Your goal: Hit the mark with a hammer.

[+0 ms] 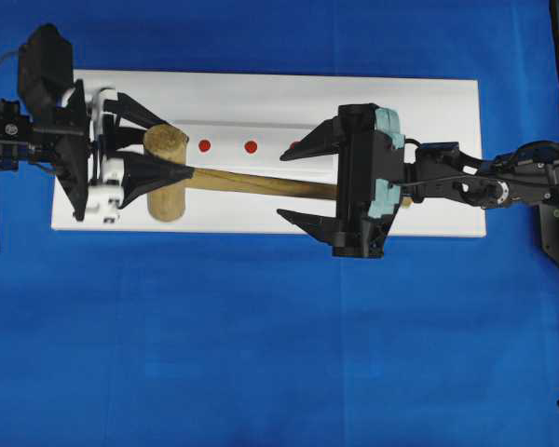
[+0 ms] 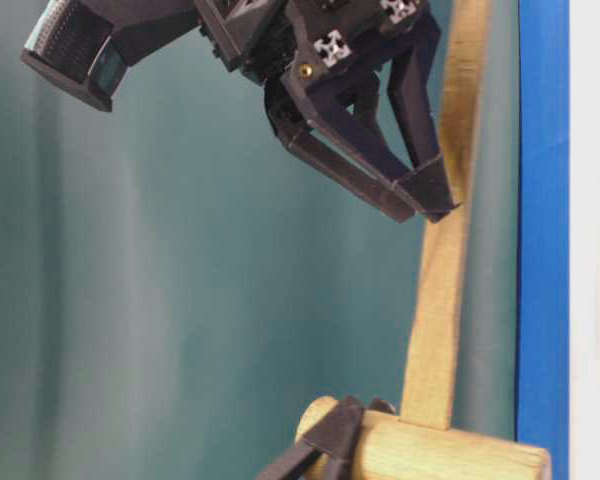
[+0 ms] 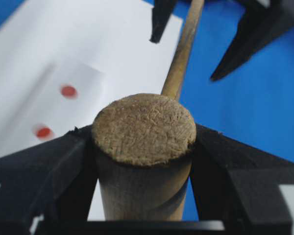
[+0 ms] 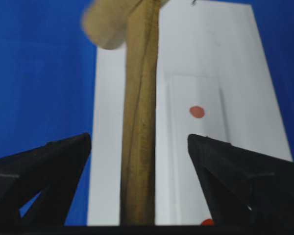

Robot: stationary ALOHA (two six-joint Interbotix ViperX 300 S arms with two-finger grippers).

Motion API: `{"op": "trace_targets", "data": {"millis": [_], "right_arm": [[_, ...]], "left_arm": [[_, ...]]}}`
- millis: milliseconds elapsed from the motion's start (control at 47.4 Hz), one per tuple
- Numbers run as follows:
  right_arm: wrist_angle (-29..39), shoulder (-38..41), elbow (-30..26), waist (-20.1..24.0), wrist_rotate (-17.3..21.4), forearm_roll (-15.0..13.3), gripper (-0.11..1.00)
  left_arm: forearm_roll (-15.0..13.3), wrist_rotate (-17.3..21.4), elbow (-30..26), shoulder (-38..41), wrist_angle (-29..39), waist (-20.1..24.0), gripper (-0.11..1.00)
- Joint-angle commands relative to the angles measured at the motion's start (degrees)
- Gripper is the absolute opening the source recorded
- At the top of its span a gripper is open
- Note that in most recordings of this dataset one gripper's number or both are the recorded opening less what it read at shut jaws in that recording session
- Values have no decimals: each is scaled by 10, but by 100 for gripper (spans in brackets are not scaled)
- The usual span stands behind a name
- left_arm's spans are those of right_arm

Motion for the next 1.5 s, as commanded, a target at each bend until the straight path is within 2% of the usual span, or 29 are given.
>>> {"op": "trace_targets", "data": {"millis": [0, 63, 126, 211, 295, 422, 675, 949, 1033, 1180, 1286, 1476], "right_arm": [[-8, -13, -11, 2, -10, -6, 91], [-8, -12, -10, 2, -21, -7, 91], [-11, -11, -11, 2, -33, -8, 91], [-14, -8, -11, 2, -54, -8, 91], [-18, -5, -11, 2, -69, -8, 91], [-26, -4, -12, 2, -81, -8, 91], [-37, 33, -25, 2, -101, -8, 91], [-40, 66, -44, -5, -103, -15, 88], [-40, 66, -45, -6, -103, -16, 78], [-36, 66, -45, -6, -102, -17, 33], [-34, 66, -44, -6, -102, -17, 10], [-34, 66, -44, -6, -100, -16, 8]], "left_arm": [[0, -73, -14, -14, -3, 2, 48], [0, -141, -13, -17, -3, 2, 48], [0, -190, -12, -18, -2, 2, 48], [1, -246, -12, -18, 10, 2, 48], [2, -279, -13, -18, 27, 2, 48], [2, -294, -12, -18, 44, 2, 48], [2, -293, -17, -18, 47, 1, 48], [3, -291, -18, -18, 47, -3, 48], [2, -290, -17, -18, 47, -3, 48], [4, -287, -18, -16, 47, -4, 48], [4, -280, -21, -13, 47, -3, 48], [4, -263, -24, -10, 47, -3, 48]]}}
